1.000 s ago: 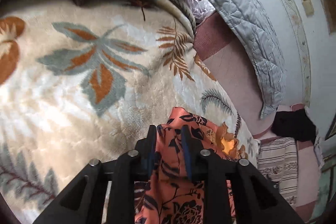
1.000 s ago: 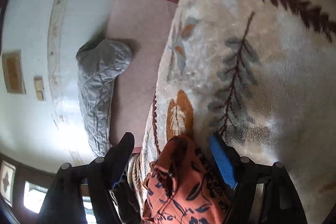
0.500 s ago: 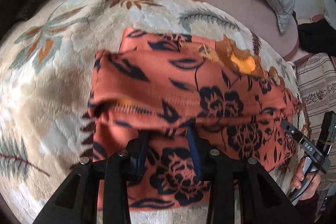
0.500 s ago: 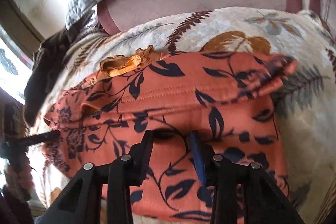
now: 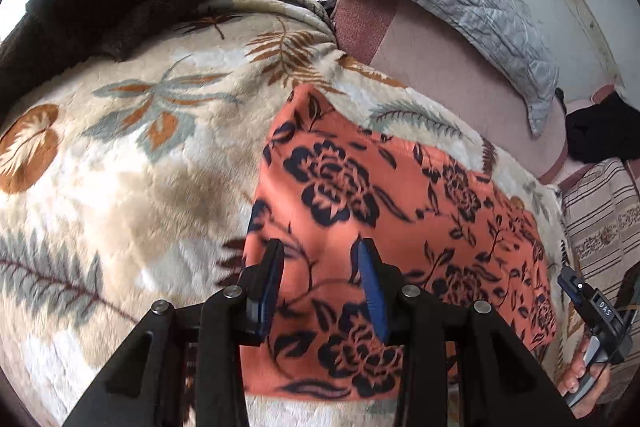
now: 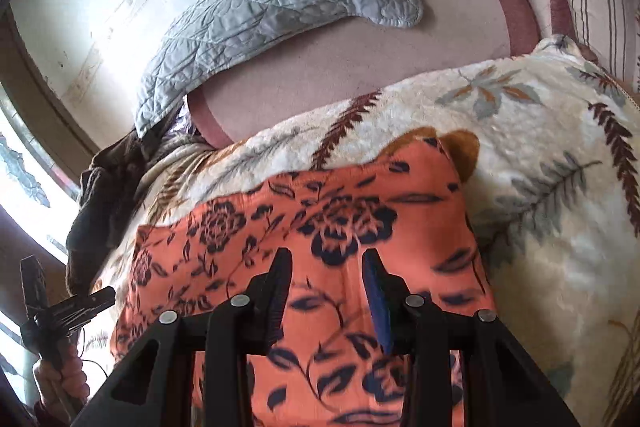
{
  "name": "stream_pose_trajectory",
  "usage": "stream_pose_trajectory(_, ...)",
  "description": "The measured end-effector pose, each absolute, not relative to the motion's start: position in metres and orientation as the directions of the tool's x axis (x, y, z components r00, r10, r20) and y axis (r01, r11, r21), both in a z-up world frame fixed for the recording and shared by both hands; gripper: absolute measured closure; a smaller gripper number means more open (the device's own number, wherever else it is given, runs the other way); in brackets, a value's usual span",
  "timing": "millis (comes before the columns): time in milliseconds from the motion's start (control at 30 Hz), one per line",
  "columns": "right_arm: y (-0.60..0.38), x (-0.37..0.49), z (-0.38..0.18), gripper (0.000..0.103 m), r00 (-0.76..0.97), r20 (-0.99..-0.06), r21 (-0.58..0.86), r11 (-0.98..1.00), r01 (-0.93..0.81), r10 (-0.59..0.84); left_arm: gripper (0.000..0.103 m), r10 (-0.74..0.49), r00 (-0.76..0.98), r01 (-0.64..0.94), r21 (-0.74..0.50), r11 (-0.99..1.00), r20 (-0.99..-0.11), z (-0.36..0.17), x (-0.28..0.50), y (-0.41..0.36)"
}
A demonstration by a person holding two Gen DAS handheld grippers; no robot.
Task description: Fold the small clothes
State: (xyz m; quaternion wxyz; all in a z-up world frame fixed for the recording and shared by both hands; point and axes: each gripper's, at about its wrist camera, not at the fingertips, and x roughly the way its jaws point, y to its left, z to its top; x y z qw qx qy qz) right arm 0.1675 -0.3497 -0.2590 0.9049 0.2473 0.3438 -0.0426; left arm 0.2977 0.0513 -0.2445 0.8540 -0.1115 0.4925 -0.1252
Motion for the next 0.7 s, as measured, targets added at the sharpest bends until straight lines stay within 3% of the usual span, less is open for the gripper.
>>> stream_pose_trajectory(167, -0.327, 0.158, -0.321, 0.064, 0.543, -0.836, 0.297, 0.896, 0.332, 0.076, 0.060, -0.167, 0.408, 0.056, -0.158, 0.986, -0.898, -0.281, 0.282, 0.040)
stream_pose_trajectory(267, -0.321, 0.153, -0.305, 0.062, 0.569, -0.820, 0.293, 0.898, 0.328, 0.060, 0.059, -0.138, 0.459, 0.071, -0.119, 0.990, -0.878, -0.272, 0.273, 0.039)
stream_pose_trajectory(333, -0.320, 0.157, -0.288, 0.062, 0.638, -0.763, 0.367, 0.882, 0.295, 0.103, 0.059, -0.182, 0.508, 0.089, -0.158, 0.983, -0.842, -0.263, 0.268, 0.038)
stream_pose_trajectory(467, -0.318, 0.190, -0.265, 0.062, 0.721, -0.690, 0.386, 0.874, 0.294, 0.062, 0.057, -0.214, 0.541, 0.121, -0.176, 0.977, -0.814, -0.262, 0.270, 0.031)
stream_pose_trajectory(600, -0.328, 0.245, -0.283, 0.062, 0.675, -0.736, 0.309, 0.862, 0.401, -0.050, 0.056, -0.125, 0.529, 0.064, -0.107, 0.992, -0.839, -0.276, 0.286, 0.036)
stream_pose_trajectory(667, -0.335, 0.263, -0.310, 0.061, 0.609, -0.793, 0.289, 0.860, 0.421, -0.032, 0.045, -0.080, 0.497, 0.036, -0.071, 0.997, -0.864, -0.287, 0.296, 0.037)
stream_pose_trajectory(700, -0.334, 0.259, -0.311, 0.061, 0.634, -0.772, 0.286, 0.868, 0.407, -0.044, 0.043, -0.079, 0.499, 0.031, -0.073, 0.997, -0.863, -0.289, 0.298, 0.039)
